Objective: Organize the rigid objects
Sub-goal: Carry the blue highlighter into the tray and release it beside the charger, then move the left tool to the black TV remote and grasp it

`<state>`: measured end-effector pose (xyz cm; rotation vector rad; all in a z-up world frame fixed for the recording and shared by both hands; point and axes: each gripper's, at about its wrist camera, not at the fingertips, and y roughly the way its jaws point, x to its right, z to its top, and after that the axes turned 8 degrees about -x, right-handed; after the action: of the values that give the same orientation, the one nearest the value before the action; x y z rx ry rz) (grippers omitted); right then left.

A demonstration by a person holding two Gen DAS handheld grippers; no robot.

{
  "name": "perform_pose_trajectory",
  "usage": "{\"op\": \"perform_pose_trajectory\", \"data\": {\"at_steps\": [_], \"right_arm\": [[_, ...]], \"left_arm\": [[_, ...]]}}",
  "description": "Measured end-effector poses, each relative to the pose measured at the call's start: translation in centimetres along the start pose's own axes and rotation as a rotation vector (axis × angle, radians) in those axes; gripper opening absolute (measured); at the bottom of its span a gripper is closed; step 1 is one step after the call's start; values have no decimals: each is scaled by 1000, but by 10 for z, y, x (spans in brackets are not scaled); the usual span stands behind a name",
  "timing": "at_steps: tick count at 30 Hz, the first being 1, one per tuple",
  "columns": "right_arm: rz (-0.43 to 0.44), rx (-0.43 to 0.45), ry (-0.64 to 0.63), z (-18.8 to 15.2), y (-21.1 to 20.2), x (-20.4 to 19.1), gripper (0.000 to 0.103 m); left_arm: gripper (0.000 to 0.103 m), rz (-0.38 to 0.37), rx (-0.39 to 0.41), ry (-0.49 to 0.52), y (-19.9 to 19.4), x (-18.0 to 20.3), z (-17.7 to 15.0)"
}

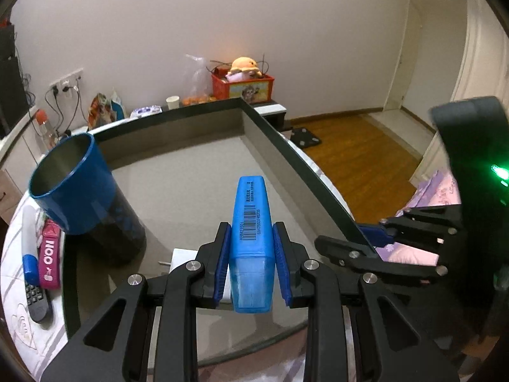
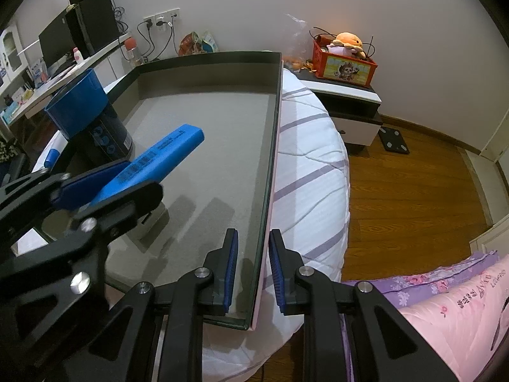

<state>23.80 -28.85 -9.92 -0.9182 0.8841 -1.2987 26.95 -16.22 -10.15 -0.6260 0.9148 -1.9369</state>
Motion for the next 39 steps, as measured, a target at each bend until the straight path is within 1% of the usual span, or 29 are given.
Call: {"op": "perform_pose_trajectory", "data": {"at_steps": [3,10,13,18,20,22,26,28,29,31,32,33,36,37,39], "right_arm": [[-6,0,-4,0,0,-2,22],[-3,0,-5,0,-1,-1,22],[-8,-5,-10,1,-2,-1,22],[-16,-5,-13,1,-3,-2,22],[-17,-6,-13,1,-2,-3,22],[-21,-8,-13,1,-2,-3,22],[-25,-8,-12,0,-3,-3,22],[-28,-9,-12,0,-4,-3,22],[-29,-10,-12,-1,-4,-4,22],[-29,-10,-12,-1,-4,-4,21],[-27,-10,-11,-1,-3,-3,21],[-27,-10,-12,-1,-4,-4,22],[-28,-10,-11,-1,-4,-4,21],[-31,-10,-12,-1,-4,-4,22],[-33,-11,-10,-1,-4,-5,22]], "left_arm": [[27,18,-7,-2,5,-1,0],[27,23,-23,4,8,-1,-2],[27,20,-14,11,3,-2,-3],[28,38,8,10,-9,-8,-6],[32,41,13,4,-14,-11,-8],[46,53,27,-5,-20,-15,-11],[57,64,50,-17,-34,-22,-17],[68,71,68,-23,-43,-26,-20],[72,78,76,-23,-49,-28,-22],[87,84,103,-26,-62,-34,-28],[92,85,118,-28,-69,-37,-31],[98,88,131,-32,-76,-42,-33],[102,90,173,-51,-101,-59,-49],[102,88,177,-58,-107,-65,-53],[102,108,187,-82,-119,-82,-65]]}}
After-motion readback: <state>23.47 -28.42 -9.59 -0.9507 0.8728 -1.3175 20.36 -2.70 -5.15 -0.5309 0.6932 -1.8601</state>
